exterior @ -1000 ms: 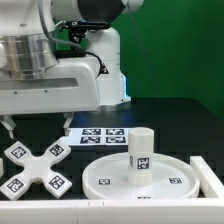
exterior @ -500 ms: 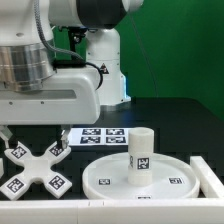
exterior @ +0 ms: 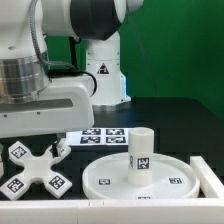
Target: Assemble round table
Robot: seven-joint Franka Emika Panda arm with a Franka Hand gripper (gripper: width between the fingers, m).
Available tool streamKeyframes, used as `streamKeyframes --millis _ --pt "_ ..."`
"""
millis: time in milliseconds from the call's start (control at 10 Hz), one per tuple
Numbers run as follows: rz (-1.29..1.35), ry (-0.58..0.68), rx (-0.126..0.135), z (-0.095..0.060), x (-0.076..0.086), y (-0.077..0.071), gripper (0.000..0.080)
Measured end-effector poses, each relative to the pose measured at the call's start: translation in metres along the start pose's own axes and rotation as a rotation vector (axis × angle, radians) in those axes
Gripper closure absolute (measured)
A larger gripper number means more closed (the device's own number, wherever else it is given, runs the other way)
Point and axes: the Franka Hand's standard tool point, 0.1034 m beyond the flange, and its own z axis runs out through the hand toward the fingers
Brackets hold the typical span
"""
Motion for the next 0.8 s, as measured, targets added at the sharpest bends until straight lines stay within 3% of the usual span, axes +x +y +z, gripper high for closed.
streamKeyframes --millis 800 --pt "0.061 -0.067 -0.002 0.011 -0.003 -0.002 0.0150"
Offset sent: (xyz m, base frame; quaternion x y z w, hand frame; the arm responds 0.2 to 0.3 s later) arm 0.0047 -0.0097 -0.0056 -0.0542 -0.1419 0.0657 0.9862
